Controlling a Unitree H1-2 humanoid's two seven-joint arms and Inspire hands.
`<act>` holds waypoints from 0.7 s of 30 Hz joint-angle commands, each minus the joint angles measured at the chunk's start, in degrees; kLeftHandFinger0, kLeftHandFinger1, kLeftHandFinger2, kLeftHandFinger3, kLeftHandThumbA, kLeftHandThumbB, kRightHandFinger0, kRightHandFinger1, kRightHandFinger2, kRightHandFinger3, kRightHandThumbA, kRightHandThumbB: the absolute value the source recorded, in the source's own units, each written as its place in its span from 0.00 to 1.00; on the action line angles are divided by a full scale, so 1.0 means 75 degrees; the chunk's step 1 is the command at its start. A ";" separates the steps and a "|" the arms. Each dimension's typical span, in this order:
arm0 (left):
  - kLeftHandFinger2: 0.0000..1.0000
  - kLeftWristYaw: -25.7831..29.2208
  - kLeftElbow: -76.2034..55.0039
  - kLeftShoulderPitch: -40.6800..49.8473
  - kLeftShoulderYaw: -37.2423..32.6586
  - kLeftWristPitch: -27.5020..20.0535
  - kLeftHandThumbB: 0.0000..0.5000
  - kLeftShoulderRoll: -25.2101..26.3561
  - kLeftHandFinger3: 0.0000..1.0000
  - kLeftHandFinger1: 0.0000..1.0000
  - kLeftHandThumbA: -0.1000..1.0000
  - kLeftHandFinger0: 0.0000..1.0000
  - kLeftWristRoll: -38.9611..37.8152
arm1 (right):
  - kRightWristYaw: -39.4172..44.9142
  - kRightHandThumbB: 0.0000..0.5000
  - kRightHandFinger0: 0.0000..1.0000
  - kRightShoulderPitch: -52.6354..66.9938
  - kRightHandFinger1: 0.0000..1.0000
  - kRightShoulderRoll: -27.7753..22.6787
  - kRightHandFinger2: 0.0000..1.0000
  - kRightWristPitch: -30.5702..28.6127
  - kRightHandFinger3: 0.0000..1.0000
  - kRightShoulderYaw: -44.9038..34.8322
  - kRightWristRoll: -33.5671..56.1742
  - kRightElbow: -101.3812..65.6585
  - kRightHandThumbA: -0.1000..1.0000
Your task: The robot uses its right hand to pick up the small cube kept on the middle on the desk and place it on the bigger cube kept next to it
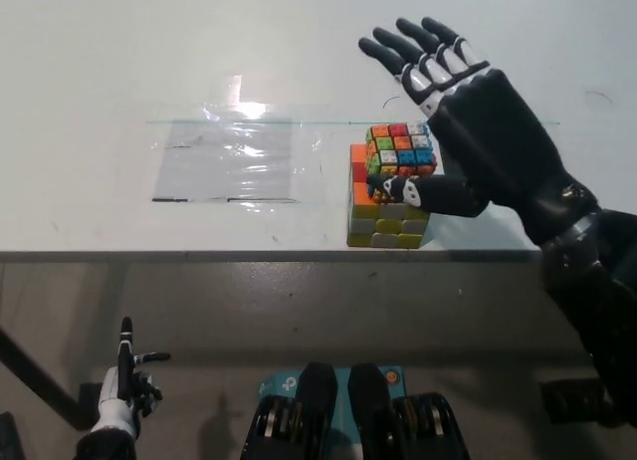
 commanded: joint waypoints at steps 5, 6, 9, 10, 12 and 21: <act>0.00 0.0136 -0.0076 -0.0152 0.0049 -0.0271 1.00 0.0071 0.00 0.12 1.00 0.00 -0.0032 | 0.0043 0.96 1.00 0.1334 1.00 -0.0114 1.00 0.0501 1.00 -0.1153 0.0731 -0.1458 0.81; 0.00 0.0159 -0.0069 -0.0164 0.0047 -0.0223 1.00 0.0072 0.00 0.11 1.00 0.00 -0.0028 | -0.0111 0.93 1.00 0.1713 1.00 -0.0136 1.00 0.0433 1.00 -0.1368 0.0785 -0.1575 0.83; 0.00 0.0170 -0.0053 -0.0175 0.0040 -0.0221 1.00 0.0085 0.00 0.11 1.00 0.00 -0.0019 | -0.0333 0.92 1.00 0.2386 1.00 -0.0059 1.00 0.0373 1.00 -0.1822 0.0818 -0.1760 0.86; 0.00 0.0170 -0.0053 -0.0170 0.0046 -0.0224 1.00 0.0091 0.00 0.11 1.00 0.00 -0.0025 | -0.0302 0.92 1.00 0.2376 1.00 -0.0025 1.00 0.0342 1.00 -0.1845 0.0813 -0.1748 0.86; 0.00 0.0168 -0.0060 -0.0177 0.0017 -0.0218 1.00 0.0095 0.00 0.13 1.00 0.00 0.0007 | -0.0868 0.83 1.00 0.3186 1.00 0.0134 1.00 0.0126 1.00 -0.2275 0.0862 -0.1777 0.81; 0.00 -0.0049 -0.0054 -0.0169 0.0126 -0.0218 1.00 0.0100 0.00 0.19 1.00 0.06 -0.0133 | -0.2546 0.63 1.00 0.4868 1.00 0.1134 1.00 -0.0637 1.00 -0.2775 0.0623 -0.0319 0.61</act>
